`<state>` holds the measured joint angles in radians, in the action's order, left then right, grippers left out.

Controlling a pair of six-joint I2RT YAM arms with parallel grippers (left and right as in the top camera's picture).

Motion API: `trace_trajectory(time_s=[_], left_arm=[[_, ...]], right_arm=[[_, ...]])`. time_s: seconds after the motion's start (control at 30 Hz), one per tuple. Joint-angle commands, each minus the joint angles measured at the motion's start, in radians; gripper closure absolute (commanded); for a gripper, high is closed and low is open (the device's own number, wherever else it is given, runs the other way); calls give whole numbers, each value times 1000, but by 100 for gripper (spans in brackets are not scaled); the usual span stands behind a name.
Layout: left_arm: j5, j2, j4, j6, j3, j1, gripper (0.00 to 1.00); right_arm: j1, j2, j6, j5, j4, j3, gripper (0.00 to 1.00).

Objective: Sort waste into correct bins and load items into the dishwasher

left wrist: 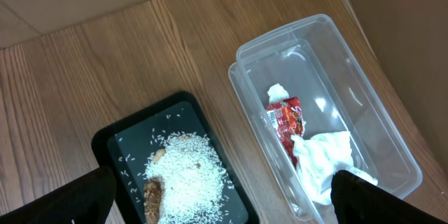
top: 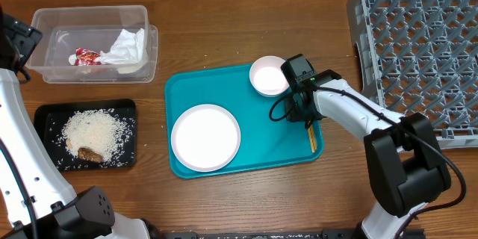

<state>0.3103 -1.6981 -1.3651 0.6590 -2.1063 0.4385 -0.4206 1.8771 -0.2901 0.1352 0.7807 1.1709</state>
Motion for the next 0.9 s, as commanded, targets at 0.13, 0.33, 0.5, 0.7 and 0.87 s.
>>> trace_trajectory(time_s=[0.13,0.33,0.5,0.7,0.87], left_arm=[[11,-3,0,18,-4,0,0],[10,-3,0,18,-4,0,0],[10,-3,0,18,-4,0,0],[10,-3,0,18,-4,0,0],[10,-3,0,18,-4,0,0]], right_arm=[[1,-3,5,10,-35,-59,64],[1,-3,-3,-9,-8,-57,96],[4,-3,-6,-13,69,16,96],[36,-3,28,-13,242,232,96],[107,-3,87,-13,379,463,96]])
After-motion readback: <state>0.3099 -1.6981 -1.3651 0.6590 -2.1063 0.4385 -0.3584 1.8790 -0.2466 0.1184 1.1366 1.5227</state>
